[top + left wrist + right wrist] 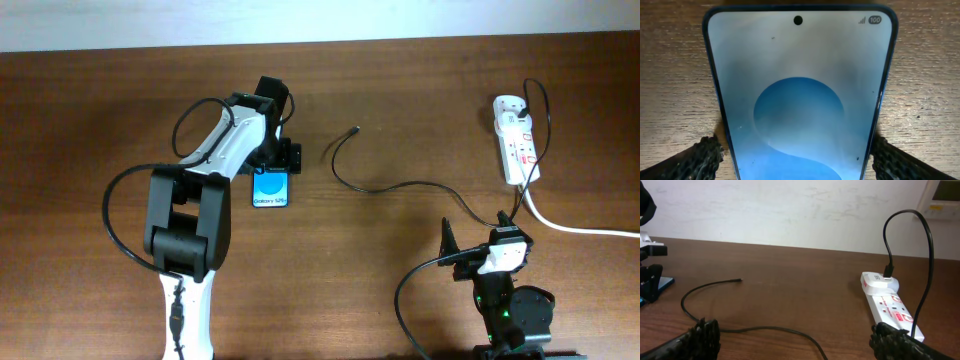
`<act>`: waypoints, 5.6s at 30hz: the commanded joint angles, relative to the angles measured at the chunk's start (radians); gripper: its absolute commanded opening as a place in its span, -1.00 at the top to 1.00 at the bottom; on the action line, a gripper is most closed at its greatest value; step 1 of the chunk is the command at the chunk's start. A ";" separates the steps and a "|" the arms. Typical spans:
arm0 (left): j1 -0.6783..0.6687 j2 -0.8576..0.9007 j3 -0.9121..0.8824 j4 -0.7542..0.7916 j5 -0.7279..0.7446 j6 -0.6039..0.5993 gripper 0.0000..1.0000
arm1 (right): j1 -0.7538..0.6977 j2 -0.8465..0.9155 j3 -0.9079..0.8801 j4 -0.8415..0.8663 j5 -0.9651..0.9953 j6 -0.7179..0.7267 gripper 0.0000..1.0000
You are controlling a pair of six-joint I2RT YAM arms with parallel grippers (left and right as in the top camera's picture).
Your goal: Plug charger to phone and switch on socket
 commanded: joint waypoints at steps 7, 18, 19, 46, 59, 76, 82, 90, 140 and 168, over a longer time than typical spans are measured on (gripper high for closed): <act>-0.001 0.021 -0.011 -0.024 0.040 -0.010 -0.90 | -0.005 -0.006 -0.005 -0.005 -0.006 0.001 -0.97; -0.001 0.021 -0.011 -0.002 0.040 -0.010 -0.48 | -0.005 -0.006 -0.005 -0.005 -0.006 0.001 -0.97; -0.001 0.021 -0.011 -0.002 0.040 -0.010 -0.46 | -0.005 -0.006 -0.005 -0.005 -0.006 0.001 -0.97; 0.000 0.020 0.338 -0.303 0.231 -0.014 1.00 | -0.005 -0.006 -0.005 -0.005 -0.006 0.001 -0.97; 0.035 0.020 0.349 -0.560 0.766 -0.467 1.00 | -0.005 -0.006 -0.005 -0.005 -0.006 0.001 -0.97; 0.153 0.020 0.349 -0.506 1.043 -0.759 1.00 | -0.005 -0.006 -0.005 0.001 -0.054 0.001 -0.97; 0.153 0.020 0.349 -0.472 1.042 -0.784 1.00 | -0.004 -0.006 -0.005 0.067 -0.425 0.001 -0.97; 0.150 0.020 0.349 -0.388 0.833 -0.623 1.00 | -0.005 0.019 0.121 0.080 -0.534 0.178 -0.97; 0.146 0.020 0.349 -0.368 0.074 -0.174 1.00 | 0.245 2.197 1.359 0.083 -0.435 0.911 0.01; 0.145 0.022 0.014 -0.024 0.571 -0.448 1.00 | 0.214 1.878 1.360 -0.243 -0.398 0.681 -0.01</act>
